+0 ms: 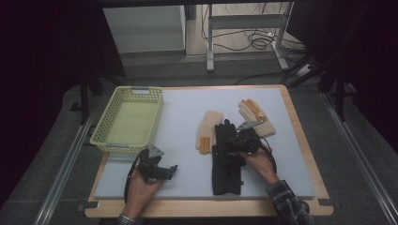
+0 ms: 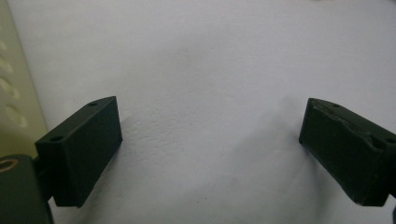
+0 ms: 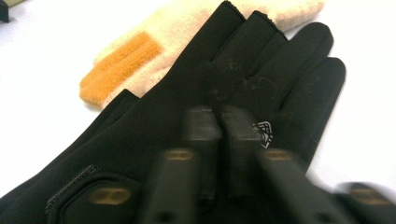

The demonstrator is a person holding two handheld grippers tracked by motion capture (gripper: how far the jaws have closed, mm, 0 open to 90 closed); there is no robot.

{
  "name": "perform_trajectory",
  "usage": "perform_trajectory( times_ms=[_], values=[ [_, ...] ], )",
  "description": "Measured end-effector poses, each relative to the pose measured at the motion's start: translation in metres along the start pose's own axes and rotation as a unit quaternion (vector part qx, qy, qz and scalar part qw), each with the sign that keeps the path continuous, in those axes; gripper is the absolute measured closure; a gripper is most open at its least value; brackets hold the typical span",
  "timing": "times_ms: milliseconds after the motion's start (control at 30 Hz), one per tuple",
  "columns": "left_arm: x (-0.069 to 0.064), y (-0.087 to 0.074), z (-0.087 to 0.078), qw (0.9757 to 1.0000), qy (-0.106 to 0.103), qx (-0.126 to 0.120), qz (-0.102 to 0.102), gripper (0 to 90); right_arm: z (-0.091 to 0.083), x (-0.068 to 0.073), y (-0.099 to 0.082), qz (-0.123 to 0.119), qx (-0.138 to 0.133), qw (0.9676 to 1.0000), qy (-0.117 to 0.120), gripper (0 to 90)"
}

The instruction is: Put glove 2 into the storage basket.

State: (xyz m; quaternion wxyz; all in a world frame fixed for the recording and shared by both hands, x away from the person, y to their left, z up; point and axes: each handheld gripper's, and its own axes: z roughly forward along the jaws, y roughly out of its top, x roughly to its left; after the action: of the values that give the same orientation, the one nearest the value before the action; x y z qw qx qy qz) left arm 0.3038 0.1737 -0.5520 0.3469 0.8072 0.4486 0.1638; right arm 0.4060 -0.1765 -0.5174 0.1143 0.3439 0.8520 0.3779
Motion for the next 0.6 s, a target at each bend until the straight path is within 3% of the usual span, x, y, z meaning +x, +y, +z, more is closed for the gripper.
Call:
perform_trajectory(
  times_ms=[200,433,600],
  values=[
    [0.0,0.0,0.0,1.0,0.0,0.0,0.0,6.2,-0.014,0.012,0.007,-0.009,0.001,0.9997,-0.022,87.8],
    [0.0,0.0,0.0,1.0,0.0,0.0,0.001,6.2,-0.049,0.027,0.017,0.002,-0.014,0.9998,-0.017,87.9],
    [0.0,0.0,0.0,1.0,0.0,-0.002,-0.001,6.2,-0.074,0.048,0.019,0.003,-0.013,0.9996,-0.023,87.8]
  ],
)
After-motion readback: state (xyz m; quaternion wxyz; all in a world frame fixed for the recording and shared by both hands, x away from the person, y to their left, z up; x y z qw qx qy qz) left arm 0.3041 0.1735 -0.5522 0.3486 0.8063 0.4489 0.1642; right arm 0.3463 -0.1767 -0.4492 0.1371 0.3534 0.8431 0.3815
